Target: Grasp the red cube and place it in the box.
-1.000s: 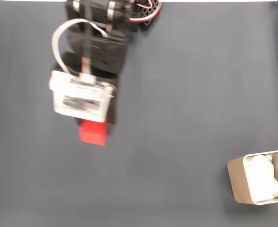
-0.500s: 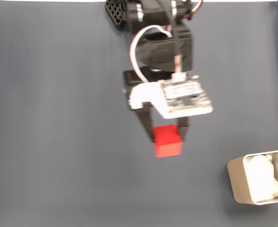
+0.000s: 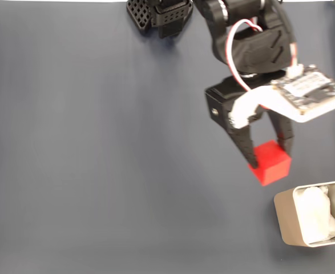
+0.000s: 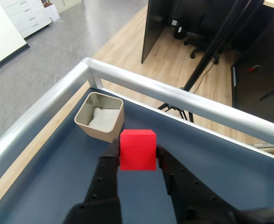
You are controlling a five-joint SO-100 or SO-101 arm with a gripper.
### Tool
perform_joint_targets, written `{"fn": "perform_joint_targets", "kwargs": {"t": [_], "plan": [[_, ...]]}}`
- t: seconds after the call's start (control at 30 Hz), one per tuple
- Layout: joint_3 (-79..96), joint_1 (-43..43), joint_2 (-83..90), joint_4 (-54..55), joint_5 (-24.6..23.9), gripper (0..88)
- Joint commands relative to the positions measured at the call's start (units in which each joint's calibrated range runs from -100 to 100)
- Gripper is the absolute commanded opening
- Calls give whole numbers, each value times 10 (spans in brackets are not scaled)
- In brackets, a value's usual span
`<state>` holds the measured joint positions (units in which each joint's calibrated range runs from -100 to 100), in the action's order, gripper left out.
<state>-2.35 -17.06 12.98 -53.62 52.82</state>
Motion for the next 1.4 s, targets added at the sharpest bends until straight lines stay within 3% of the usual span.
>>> {"fn": "perform_joint_targets", "kwargs": {"t": [0.0,1.37], "plan": [[-46,-15,-9,18,5,0],[-314,-75,-301,65,-10,0]]}}
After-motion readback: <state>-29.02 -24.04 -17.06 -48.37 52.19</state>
